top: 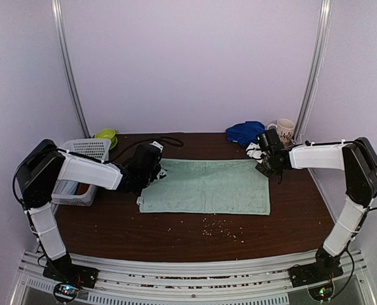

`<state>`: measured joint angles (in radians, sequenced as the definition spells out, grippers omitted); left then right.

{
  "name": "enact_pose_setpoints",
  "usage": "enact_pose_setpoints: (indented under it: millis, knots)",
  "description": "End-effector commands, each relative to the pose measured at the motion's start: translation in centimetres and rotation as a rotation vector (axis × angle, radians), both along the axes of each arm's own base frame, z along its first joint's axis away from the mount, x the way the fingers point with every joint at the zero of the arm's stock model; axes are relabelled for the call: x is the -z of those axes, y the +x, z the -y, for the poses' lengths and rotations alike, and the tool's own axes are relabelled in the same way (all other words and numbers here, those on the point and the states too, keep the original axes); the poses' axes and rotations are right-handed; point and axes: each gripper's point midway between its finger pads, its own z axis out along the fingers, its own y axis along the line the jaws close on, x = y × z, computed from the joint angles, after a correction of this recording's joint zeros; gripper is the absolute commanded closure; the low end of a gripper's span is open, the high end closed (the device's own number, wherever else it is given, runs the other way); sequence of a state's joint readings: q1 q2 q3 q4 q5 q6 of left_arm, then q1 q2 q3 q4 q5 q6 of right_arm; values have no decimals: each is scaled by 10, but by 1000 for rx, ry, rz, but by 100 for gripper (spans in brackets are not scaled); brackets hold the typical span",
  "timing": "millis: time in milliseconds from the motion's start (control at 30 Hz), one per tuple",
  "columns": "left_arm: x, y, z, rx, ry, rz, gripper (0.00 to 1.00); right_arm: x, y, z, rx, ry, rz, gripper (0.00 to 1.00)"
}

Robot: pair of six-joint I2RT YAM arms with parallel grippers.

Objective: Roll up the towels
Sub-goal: Flatten out the towel at the center of the board, then fold the towel at the center of the board.

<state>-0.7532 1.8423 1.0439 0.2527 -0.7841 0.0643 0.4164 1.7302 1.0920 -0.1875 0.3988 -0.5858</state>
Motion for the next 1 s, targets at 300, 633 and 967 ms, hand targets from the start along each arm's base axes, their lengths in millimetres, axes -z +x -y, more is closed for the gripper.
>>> enact_pose_setpoints:
  millis: [300, 633, 967]
  knots:
    - [-10, -22, 3, 140, -89, -17, 100, -10, -47, -3, -168, 49, -76, 100]
    - [-2, -41, 1, 203, -84, -84, 100, 16, -78, -3, -232, 52, -180, 100]
    - [20, -58, -10, 204, -59, -167, 100, 27, -99, -6, -288, 72, -247, 100]
